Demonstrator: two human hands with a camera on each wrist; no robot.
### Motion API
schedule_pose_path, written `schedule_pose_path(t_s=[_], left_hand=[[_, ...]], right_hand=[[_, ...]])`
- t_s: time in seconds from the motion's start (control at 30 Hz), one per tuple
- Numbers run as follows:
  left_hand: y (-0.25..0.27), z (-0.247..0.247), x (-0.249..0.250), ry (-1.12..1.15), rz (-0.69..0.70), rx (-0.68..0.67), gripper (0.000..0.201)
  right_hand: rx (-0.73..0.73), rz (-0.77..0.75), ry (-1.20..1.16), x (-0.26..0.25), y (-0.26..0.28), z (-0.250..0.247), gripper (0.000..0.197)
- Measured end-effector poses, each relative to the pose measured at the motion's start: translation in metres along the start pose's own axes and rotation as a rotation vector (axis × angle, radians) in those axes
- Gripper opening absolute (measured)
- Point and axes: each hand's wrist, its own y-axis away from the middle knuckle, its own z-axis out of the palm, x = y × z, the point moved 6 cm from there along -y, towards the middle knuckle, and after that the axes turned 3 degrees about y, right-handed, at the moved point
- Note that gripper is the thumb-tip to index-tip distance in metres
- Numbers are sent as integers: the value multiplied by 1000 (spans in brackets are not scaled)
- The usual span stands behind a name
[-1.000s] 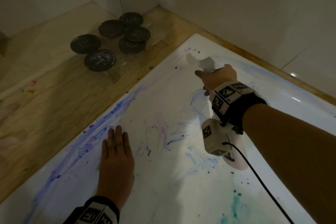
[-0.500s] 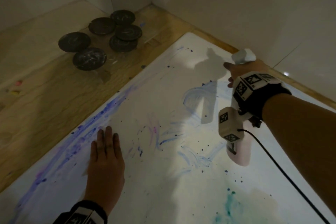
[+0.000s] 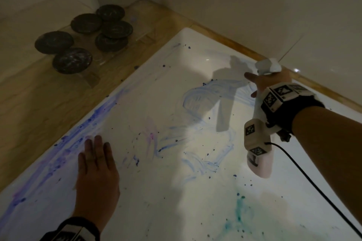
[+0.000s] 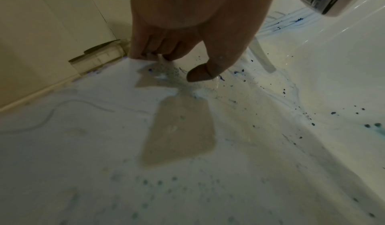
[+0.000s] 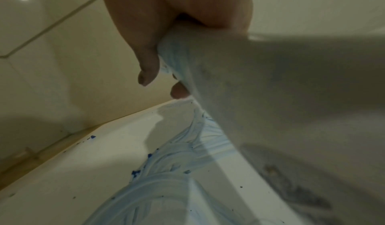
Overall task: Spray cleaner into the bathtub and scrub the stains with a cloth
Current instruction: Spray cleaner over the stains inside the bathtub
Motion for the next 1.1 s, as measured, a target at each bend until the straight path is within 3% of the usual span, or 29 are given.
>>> schedule_pose_path(t_s=[0.07,0.27,0.4,0.6,0.7,0.73,0.83,1.0,1.1], left_hand=[[0,0,0,2,6,9,88],[0,2,-2,-5,24,43,91],[1,0,0,14,18,32,92],[1,-1,0,0,24,30,92],[1,-1,2,3,23,22,93],[1,-1,2,2,20,17,94],[1,-1,3,-1,13,2,95],[1,-2,4,-8,6,4,98],[1,-2,4,-2,8,10,95]], right_hand=[[38,23,-20,3,2,-6,52],[145,44,-74,17,2,-27,28],[119,86,-43,30,-5,-30,59],[158,93,-49,70,-55,-31,59],[131,112,-59,66,-44,-32,89],[110,89,-48,55,-28,-31,86],[30,67,8,37,8,-18,53],[54,50,11,43,23,1,47],[-46,55,44,50,27,11,45]])
